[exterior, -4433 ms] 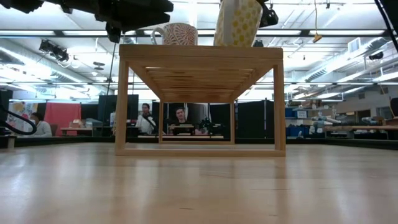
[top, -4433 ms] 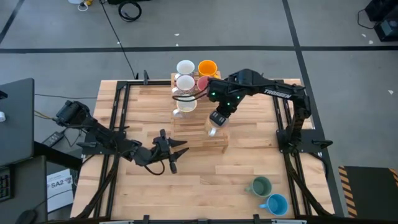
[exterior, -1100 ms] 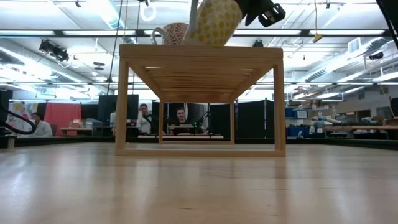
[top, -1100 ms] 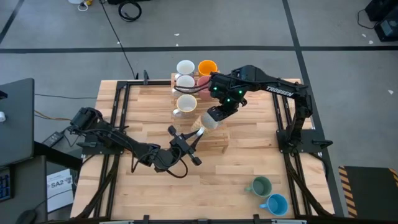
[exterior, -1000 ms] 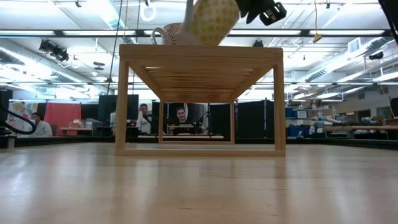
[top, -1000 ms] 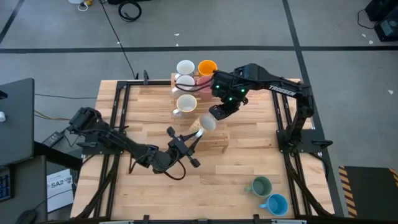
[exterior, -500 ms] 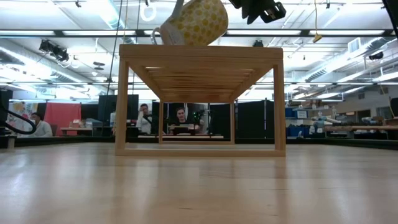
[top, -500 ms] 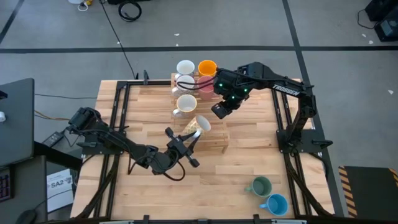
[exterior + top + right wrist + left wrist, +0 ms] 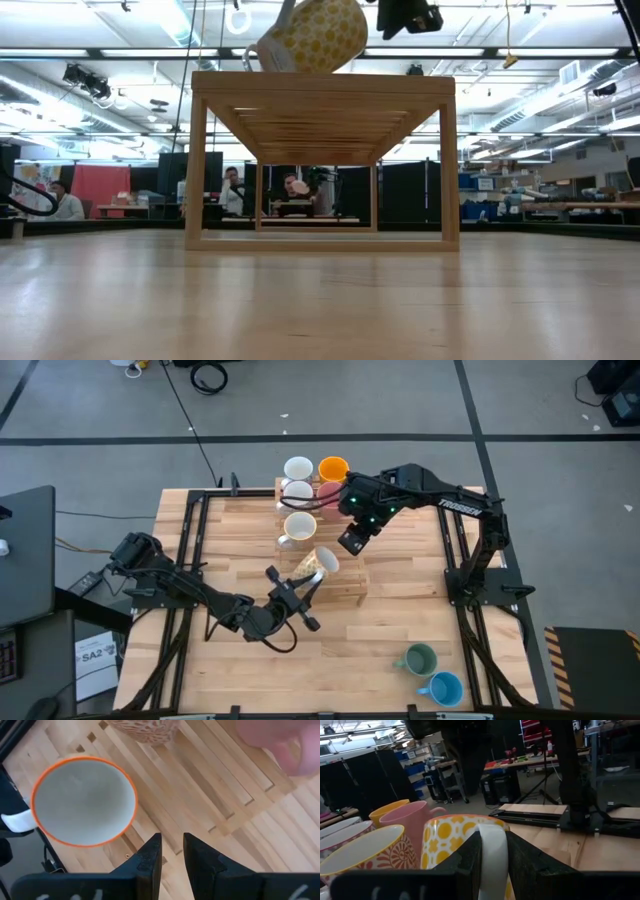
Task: Place coffee mugs
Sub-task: Put the yellow cup on the shelf aligned with the other orange cup
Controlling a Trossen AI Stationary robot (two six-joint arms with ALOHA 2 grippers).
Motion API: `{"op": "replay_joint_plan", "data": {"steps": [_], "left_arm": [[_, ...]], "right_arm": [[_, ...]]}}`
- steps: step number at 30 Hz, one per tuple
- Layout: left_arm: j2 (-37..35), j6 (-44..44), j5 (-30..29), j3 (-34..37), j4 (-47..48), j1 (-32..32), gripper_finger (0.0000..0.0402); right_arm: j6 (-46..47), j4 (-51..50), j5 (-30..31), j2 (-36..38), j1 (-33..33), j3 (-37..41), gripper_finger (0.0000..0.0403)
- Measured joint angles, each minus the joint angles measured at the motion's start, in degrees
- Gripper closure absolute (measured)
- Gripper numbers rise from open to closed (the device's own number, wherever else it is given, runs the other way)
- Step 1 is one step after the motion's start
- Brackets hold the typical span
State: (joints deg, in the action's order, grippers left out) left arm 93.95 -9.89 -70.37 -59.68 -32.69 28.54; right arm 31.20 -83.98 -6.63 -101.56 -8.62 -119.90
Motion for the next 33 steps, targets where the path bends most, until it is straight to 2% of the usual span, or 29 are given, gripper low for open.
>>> {"op": "replay_joint_plan", "data": {"steps": [4, 14, 17, 22, 25, 29, 33], "left_arm": [[0.00, 0.02, 0.02, 0.00, 0.00, 0.26, 0.0320], [0.00, 0.04, 0.07, 0.00, 0.00, 0.50, 0.0320], [0.00, 0.04, 0.09, -0.02, 0.00, 0.91, 0.0320], [0.00, 0.00, 0.15, -0.02, 0.02, 1.75, 0.0320], [0.00, -1.16, 0.22, -0.02, 0.07, 2.16, 0.0320], [0.00, -1.27, 0.22, -0.02, 0.09, 2.27, 0.0320], [0.00, -1.27, 0.20, -0.02, 0.09, 2.27, 0.0320]], "right_arm": [[-1.05, 1.54, 1.02, 0.00, 0.43, 0.00, 0.0318], [-10.31, 8.01, 3.84, -0.02, 1.11, 0.00, 0.0318], [-15.91, 10.10, 3.77, -0.02, 1.11, 0.00, 0.0318], [-30.70, 12.23, 3.54, -0.04, 1.83, 0.00, 0.0318], [-38.52, 13.00, 1.35, -0.26, 2.52, 0.02, 0.0318], [-43.85, 14.74, -2.69, -0.66, 3.36, 0.23, 0.0318], [-47.13, 17.12, -3.89, -0.58, 4.00, 1.34, 0.0318]]}}
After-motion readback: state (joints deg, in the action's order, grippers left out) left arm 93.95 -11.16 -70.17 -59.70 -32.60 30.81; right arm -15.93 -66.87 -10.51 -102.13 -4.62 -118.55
